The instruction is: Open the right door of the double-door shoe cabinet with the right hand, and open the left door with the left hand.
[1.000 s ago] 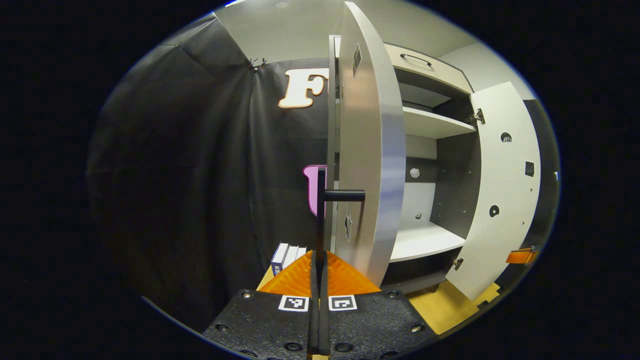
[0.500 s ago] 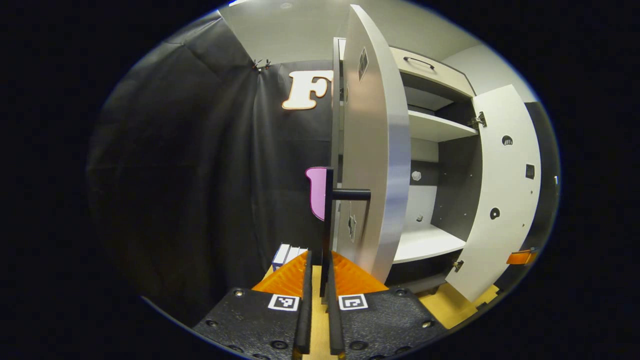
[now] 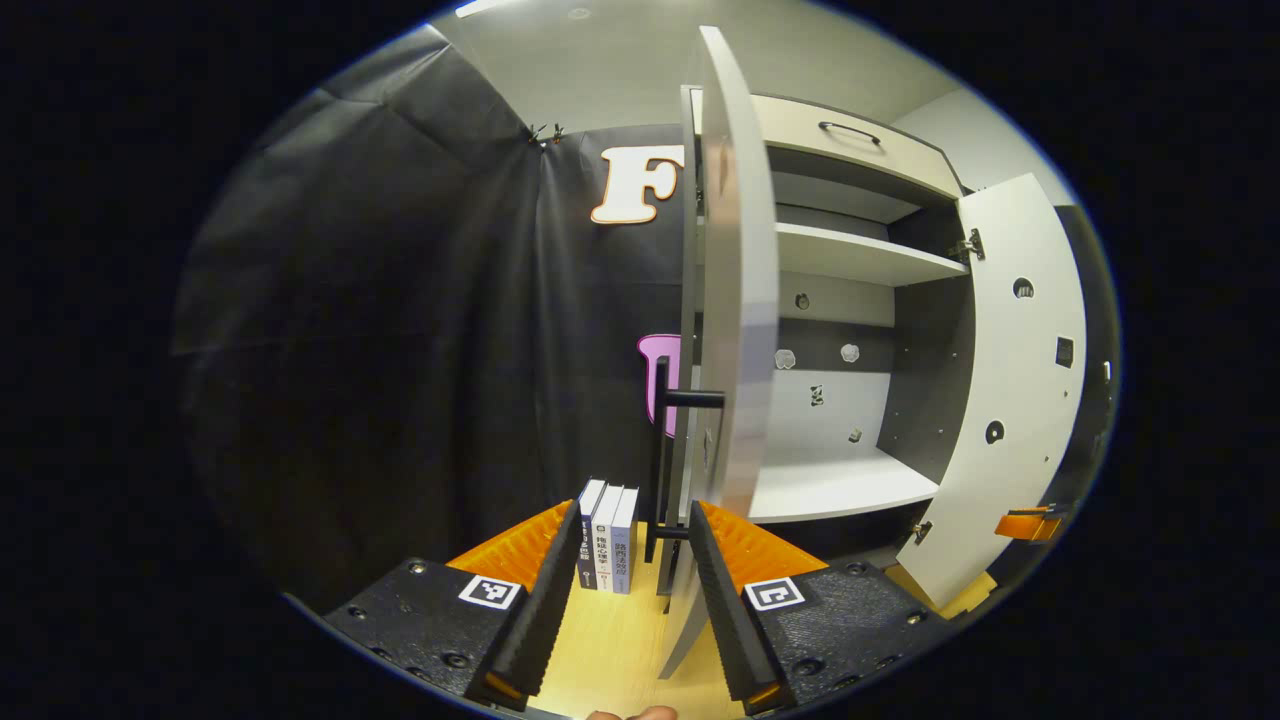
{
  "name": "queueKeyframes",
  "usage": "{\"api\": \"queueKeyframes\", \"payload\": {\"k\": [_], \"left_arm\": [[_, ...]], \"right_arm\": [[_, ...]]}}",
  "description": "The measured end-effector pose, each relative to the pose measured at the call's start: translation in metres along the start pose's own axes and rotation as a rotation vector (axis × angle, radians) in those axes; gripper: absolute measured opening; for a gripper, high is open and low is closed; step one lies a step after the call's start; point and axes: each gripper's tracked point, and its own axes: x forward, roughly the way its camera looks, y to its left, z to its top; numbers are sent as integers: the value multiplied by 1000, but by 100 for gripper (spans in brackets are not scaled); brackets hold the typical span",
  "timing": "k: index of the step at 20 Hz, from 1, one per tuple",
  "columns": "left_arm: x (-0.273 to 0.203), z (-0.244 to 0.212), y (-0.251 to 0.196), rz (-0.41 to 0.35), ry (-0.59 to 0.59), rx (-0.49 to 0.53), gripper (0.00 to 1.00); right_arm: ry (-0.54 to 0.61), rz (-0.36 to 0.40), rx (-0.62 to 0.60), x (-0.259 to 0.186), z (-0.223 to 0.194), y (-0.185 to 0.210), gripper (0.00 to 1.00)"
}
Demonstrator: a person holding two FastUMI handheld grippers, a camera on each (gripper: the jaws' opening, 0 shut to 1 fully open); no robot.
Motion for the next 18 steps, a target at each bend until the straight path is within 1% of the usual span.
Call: {"api": "queueKeyframes", "payload": {"k": [1, 2, 3, 5, 8, 11, 12, 13, 14, 15, 16, 18], "left_arm": [[-1, 2, -1, -3, -4, 5, 68], [-2, 4, -7, -17, -11, -2, 69], [-3, 7, -14, -36, -19, -14, 75], [0, 12, -28, -65, -37, -28, 78], [4, 18, -44, -132, -60, -11, 77], [8, 23, -69, -234, -75, -13, 80], [10, 24, -77, -260, -78, -15, 94], [14, 25, -84, -280, -82, -18, 100], [14, 25, -88, -297, -80, -21, 98], [17, 25, -94, -312, -81, -26, 97], [18, 25, -99, -324, -81, -31, 98], [19, 24, -107, -344, -77, -39, 99]], "right_arm": [[-4, 7, -10, 1, 3, 3, 42], [-13, 15, -21, 1, 7, 8, 42], [-26, 22, -34, 0, 14, 13, 42], [-63, 22, -66, -2, 30, 19, 42], [-118, 2, -112, -4, 58, 30, 43], [-176, -10, -150, -8, 83, 43, 44], [-188, -9, -158, -11, 89, 49, 47], [-205, -7, -161, -11, 95, 54, 55], [-223, -6, -163, -14, 101, 58, 68], [-235, -11, -168, -15, 106, 61, 72], [-247, -22, -175, -16, 109, 62, 86], [-263, -38, -182, -19, 115, 62, 98]]}}
